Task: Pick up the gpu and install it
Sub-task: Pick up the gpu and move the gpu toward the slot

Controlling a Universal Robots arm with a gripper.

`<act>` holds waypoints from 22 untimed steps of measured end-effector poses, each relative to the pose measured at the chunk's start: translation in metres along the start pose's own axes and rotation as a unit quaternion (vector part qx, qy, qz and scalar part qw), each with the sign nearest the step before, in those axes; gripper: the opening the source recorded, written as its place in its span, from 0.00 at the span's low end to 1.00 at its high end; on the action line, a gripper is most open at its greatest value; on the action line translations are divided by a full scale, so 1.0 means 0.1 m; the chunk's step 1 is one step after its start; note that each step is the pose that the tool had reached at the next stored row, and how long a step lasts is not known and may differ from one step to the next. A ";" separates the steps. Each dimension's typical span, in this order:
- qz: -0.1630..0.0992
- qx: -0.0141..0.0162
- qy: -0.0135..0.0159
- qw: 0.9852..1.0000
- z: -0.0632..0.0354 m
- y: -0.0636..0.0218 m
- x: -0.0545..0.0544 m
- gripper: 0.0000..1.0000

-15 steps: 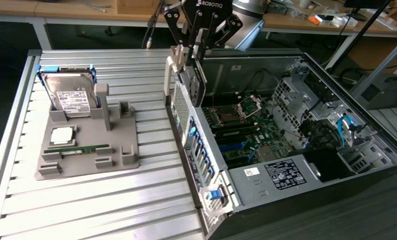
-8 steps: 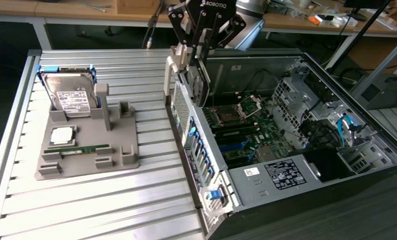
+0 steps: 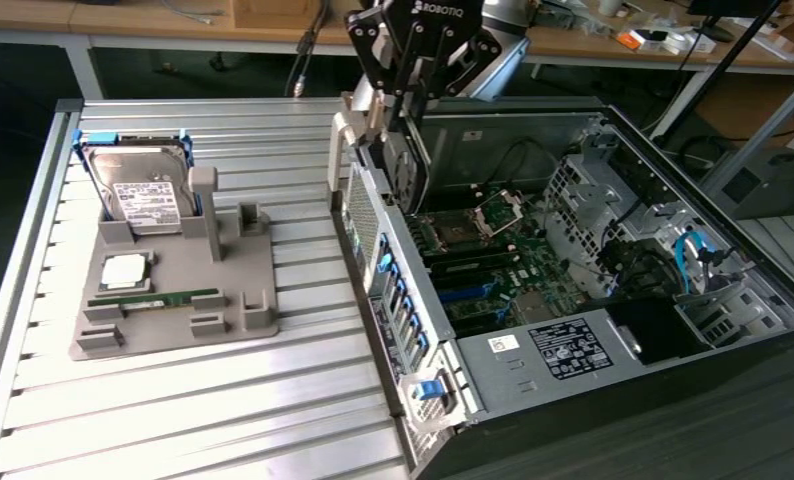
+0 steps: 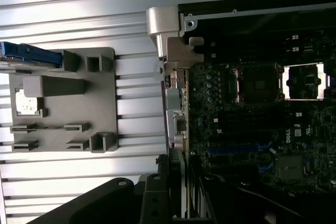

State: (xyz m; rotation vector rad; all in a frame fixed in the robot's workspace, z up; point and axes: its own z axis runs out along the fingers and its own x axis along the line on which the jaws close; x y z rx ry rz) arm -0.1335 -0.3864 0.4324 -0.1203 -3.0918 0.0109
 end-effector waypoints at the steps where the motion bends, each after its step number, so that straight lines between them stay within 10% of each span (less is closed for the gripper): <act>1: 0.000 0.000 0.000 1.000 -0.001 0.001 -0.01 0.27; 22: 0.000 0.005 0.000 1.000 -0.010 0.016 -0.21 0.27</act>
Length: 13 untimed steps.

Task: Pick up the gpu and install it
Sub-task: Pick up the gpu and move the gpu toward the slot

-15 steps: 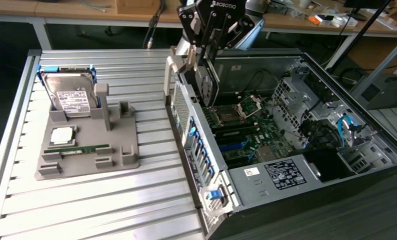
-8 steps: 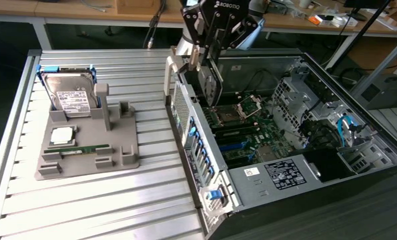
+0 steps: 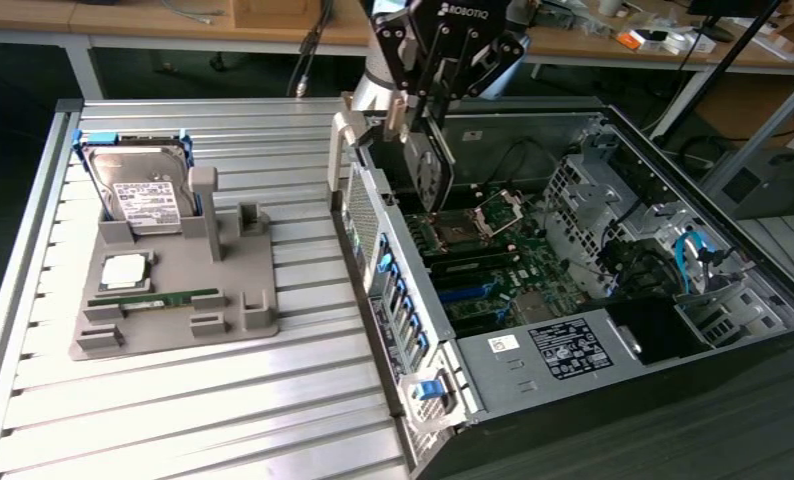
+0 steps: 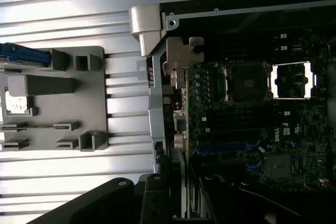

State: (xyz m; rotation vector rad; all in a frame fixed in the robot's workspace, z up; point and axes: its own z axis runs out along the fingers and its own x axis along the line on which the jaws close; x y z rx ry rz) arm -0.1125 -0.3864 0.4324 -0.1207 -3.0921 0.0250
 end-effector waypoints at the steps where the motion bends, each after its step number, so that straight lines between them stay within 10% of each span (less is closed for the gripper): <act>1: 0.000 0.000 0.000 1.000 -0.001 0.001 -0.01 0.27; 13: 0.000 0.003 0.000 1.000 -0.005 0.010 -0.12 0.27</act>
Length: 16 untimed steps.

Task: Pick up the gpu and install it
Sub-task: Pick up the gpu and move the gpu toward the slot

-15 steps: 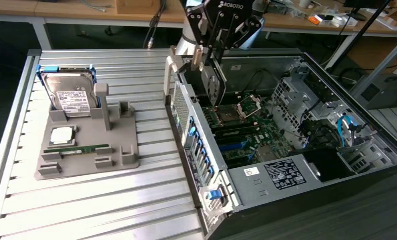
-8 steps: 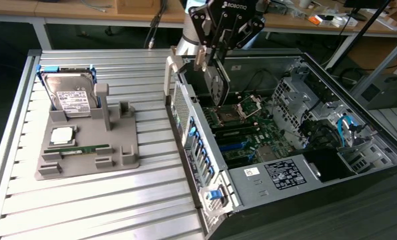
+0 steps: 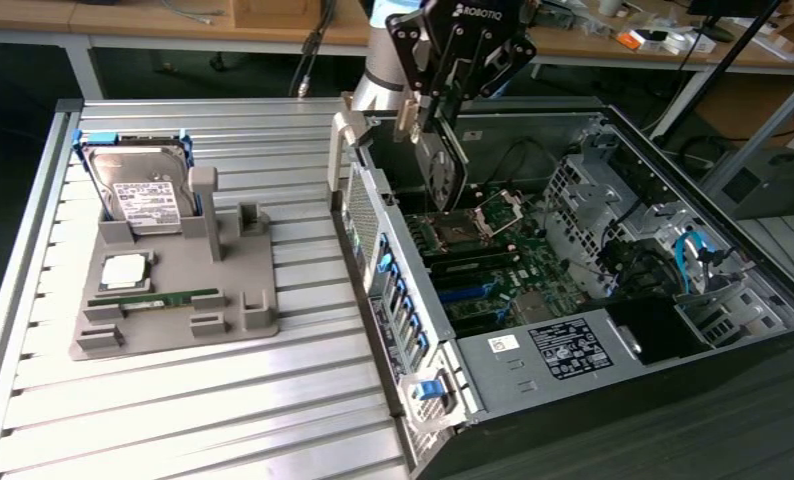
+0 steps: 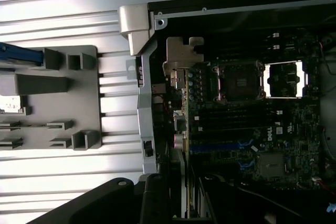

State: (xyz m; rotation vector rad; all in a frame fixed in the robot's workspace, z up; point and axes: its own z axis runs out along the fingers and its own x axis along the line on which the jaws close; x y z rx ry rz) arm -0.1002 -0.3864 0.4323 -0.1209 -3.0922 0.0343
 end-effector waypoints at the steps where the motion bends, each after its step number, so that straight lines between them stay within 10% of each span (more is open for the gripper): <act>1: 0.000 0.001 0.000 1.000 -0.001 0.001 -0.02 0.27; 16: 0.000 0.005 0.000 1.000 -0.005 0.009 -0.12 0.27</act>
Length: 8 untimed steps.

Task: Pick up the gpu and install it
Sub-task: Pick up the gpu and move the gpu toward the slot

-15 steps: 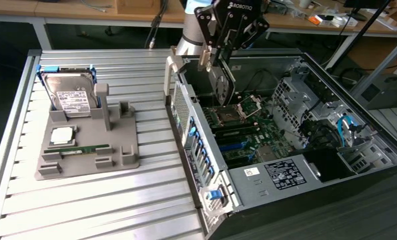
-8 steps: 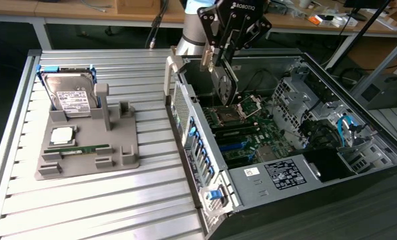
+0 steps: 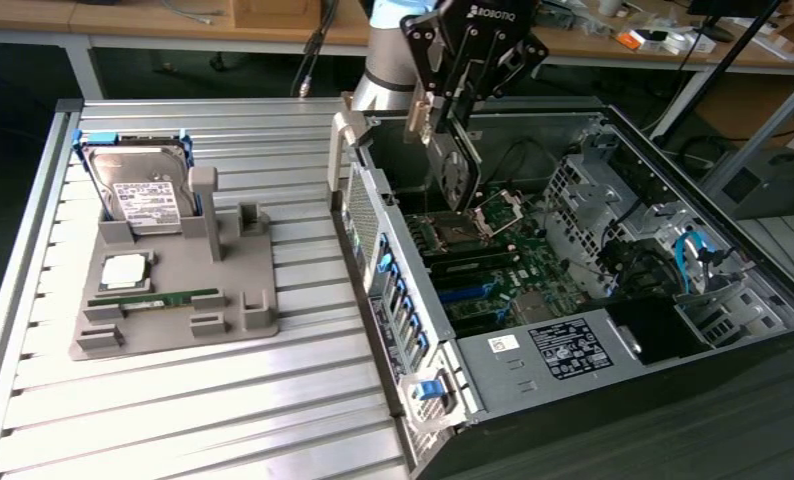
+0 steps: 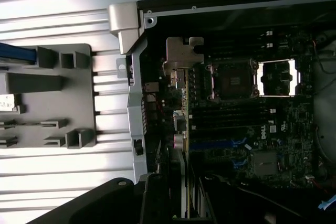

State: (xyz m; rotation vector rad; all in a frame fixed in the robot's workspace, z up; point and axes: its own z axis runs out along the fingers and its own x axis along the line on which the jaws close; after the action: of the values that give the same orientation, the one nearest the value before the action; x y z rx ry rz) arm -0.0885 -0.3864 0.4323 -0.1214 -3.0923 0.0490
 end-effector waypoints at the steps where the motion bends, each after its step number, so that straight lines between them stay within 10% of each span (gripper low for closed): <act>1: 0.000 0.000 0.000 1.000 0.000 0.000 -0.01 0.27; 8: 0.000 0.003 0.000 1.000 -0.003 0.005 -0.07 0.27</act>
State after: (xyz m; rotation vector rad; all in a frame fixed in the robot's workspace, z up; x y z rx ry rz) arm -0.0816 -0.3864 0.4322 -0.1215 -3.0924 0.0568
